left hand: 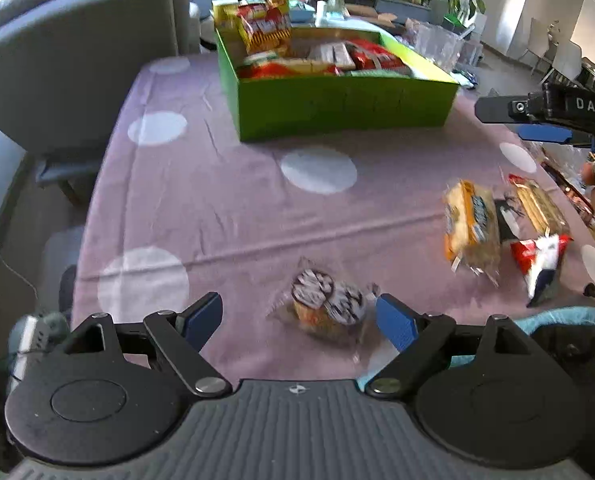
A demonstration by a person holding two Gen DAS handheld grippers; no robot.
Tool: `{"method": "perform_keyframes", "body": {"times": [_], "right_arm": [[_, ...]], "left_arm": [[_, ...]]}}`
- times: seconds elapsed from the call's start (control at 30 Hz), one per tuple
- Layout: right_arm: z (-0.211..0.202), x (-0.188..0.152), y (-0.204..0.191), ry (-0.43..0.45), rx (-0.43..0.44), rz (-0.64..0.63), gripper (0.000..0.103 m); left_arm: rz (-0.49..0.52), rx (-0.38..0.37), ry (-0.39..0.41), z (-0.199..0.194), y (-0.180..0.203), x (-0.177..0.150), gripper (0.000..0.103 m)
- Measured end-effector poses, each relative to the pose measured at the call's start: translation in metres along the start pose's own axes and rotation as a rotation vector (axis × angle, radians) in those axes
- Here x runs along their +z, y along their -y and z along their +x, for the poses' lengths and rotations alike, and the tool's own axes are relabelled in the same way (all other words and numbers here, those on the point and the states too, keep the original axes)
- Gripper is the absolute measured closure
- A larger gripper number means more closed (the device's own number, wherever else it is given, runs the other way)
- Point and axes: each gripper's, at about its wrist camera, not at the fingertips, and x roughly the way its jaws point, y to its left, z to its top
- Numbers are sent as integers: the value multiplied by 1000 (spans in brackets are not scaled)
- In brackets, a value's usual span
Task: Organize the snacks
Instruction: 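Move the left gripper to the round pastry packet while the right approaches the cracker packet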
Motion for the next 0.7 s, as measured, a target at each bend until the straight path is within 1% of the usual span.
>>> {"method": "perform_keyframes", "body": {"times": [0.23, 0.43, 0.5, 0.57, 0.63, 0.7], "right_arm": [[-4, -12, 2, -48, 30, 1, 35], [0, -16, 3, -69, 14, 11, 35], [0, -16, 4, -70, 11, 15, 35], [1, -16, 4, -70, 7, 16, 35], [1, -17, 5, -72, 1, 14, 35], [0, -18, 6, -76, -3, 12, 35]], "left_arm": [[12, -63, -68, 9, 7, -4, 23], [12, -115, -65, 26, 12, 11, 24], [5, -112, -66, 34, 13, 17, 25], [16, -86, -69, 41, 14, 21, 33], [59, -57, -54, 44, 19, 22, 38], [100, -48, -51, 43, 23, 19, 39]]}}
